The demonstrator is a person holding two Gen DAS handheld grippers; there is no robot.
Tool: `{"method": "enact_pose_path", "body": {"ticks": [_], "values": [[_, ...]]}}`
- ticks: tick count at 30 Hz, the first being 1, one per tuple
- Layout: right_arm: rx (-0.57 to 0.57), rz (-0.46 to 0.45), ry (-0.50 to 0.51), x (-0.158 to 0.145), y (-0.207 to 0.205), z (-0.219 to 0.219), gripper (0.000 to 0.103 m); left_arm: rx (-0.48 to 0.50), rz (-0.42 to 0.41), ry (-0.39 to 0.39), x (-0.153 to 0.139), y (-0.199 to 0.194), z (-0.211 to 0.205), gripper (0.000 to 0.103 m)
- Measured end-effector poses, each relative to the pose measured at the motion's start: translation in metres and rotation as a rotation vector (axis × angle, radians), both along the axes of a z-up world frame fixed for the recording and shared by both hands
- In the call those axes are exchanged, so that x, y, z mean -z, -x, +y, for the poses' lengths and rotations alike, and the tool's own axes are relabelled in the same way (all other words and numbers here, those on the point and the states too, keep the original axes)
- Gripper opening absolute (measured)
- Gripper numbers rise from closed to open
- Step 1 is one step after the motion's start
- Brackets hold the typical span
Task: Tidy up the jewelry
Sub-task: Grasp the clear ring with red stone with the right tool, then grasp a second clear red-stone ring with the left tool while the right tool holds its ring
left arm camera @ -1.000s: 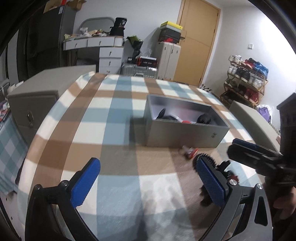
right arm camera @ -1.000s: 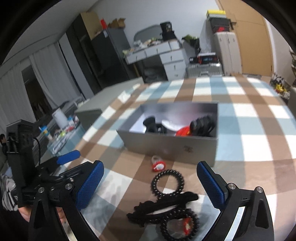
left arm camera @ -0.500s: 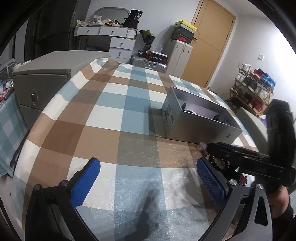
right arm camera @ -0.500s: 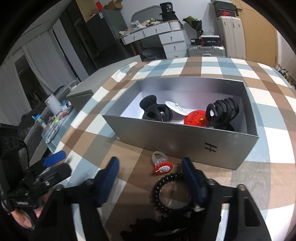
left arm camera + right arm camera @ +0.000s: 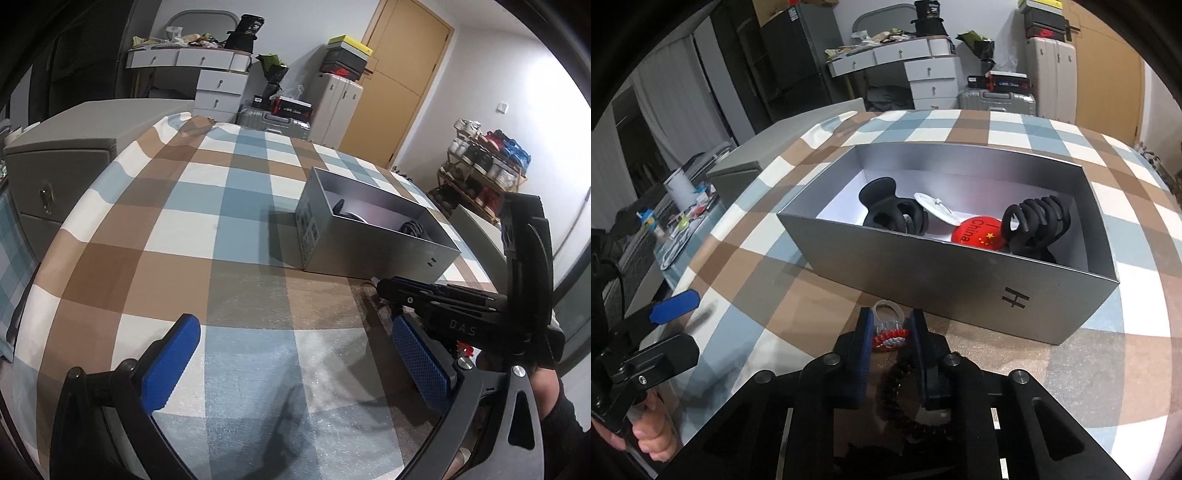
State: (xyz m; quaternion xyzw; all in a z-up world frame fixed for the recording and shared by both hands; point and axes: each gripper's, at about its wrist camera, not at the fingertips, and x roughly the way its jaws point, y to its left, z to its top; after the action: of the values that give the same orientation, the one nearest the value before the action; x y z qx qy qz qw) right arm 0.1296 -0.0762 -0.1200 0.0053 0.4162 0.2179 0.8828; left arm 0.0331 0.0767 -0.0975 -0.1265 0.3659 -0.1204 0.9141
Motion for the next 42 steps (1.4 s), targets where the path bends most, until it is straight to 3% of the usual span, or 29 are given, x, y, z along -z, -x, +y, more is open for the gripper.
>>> {"method": "enact_pose_path", "body": {"ticks": [4, 13, 21, 33, 35, 42], "values": [[-0.013, -0.015, -0.014, -0.003, 0.004, -0.002, 0.018, 0.017, -0.006, 0.001, -0.003, 0.002, -0.003, 0.101], [0.048, -0.087, -0.202, -0.034, 0.031, -0.045, 0.018, 0.034, 0.015, -0.005, -0.006, -0.001, -0.011, 0.101], [0.154, -0.140, -0.248, -0.050, 0.055, -0.098, 0.018, 0.168, 0.009, -0.005, -0.013, -0.001, -0.044, 0.101], [0.238, -0.160, -0.282, -0.043, 0.077, -0.144, 0.018, 0.389, -0.004, -0.064, -0.019, 0.007, -0.109, 0.101], [0.246, -0.163, -0.289, -0.042, 0.079, -0.149, 0.018, 0.428, -0.021, -0.084, -0.021, 0.009, -0.121, 0.097], [0.268, -0.166, -0.323, -0.037, 0.087, -0.165, 0.018, 0.547, -0.018, -0.149, -0.017, 0.008, -0.155, 0.061]]}}
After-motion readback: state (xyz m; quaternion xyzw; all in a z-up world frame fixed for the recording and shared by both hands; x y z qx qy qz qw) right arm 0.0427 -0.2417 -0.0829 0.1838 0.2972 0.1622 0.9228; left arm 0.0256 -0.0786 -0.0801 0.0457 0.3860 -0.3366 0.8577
